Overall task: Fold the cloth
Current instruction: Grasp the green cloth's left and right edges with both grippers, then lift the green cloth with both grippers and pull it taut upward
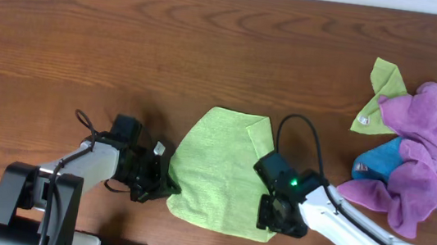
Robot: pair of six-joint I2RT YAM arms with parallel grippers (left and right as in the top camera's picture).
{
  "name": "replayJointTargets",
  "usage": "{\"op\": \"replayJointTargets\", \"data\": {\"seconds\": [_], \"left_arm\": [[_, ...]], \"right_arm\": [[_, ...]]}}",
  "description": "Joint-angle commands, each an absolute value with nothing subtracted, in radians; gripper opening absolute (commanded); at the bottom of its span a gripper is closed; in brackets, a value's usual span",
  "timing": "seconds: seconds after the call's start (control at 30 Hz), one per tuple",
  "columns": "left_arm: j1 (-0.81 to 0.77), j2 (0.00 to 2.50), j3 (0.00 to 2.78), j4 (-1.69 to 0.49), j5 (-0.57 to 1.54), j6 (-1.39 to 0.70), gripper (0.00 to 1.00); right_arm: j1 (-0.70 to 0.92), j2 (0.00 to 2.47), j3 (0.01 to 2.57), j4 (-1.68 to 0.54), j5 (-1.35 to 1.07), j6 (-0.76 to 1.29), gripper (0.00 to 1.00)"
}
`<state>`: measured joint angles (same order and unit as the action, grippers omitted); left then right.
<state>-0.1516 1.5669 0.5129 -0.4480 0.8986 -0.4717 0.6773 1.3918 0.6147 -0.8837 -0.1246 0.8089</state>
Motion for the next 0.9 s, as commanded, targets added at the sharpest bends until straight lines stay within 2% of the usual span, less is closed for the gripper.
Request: {"op": "replayJointTargets", "data": {"seconds": [0.0, 0.03, 0.07, 0.33, 0.47, 0.6, 0.7, 0.87], "left_arm": [[-0.150, 1.568, 0.528, -0.451, 0.915, -0.472, 0.06], [-0.150, 1.568, 0.528, -0.451, 0.918, -0.472, 0.06], [-0.150, 1.568, 0.529, -0.451, 0.919, -0.472, 0.06], [-0.150, 1.552, 0.668, -0.468, 0.929, -0.472, 0.06], [-0.150, 1.531, 0.837, -0.505, 0.875, -0.473, 0.06], [-0.150, 1.531, 0.984, -0.508, 0.753, -0.495, 0.06], [-0.150, 1.531, 1.055, -0.427, 0.662, -0.541, 0.06], [-0.150, 1.538, 1.070, -0.191, 0.583, -0.650, 0.06]], "right_arm": [[0.668, 1.382, 0.594, -0.873, -0.152, 0.815, 0.36], [0.668, 1.382, 0.594, -0.870, -0.159, 0.814, 0.16], [0.668, 1.382, 0.595, -0.863, -0.170, 0.814, 0.01], [0.646, 1.348, 0.714, -0.790, -0.173, 0.742, 0.01], [0.562, 1.341, 0.839, -0.784, -0.097, 0.652, 0.01], [0.432, 1.341, 0.913, -0.668, -0.094, 0.546, 0.01], [0.327, 1.360, 0.948, -0.530, -0.125, 0.489, 0.01], [0.252, 1.463, 1.067, -0.382, -0.136, 0.409, 0.01]]}}
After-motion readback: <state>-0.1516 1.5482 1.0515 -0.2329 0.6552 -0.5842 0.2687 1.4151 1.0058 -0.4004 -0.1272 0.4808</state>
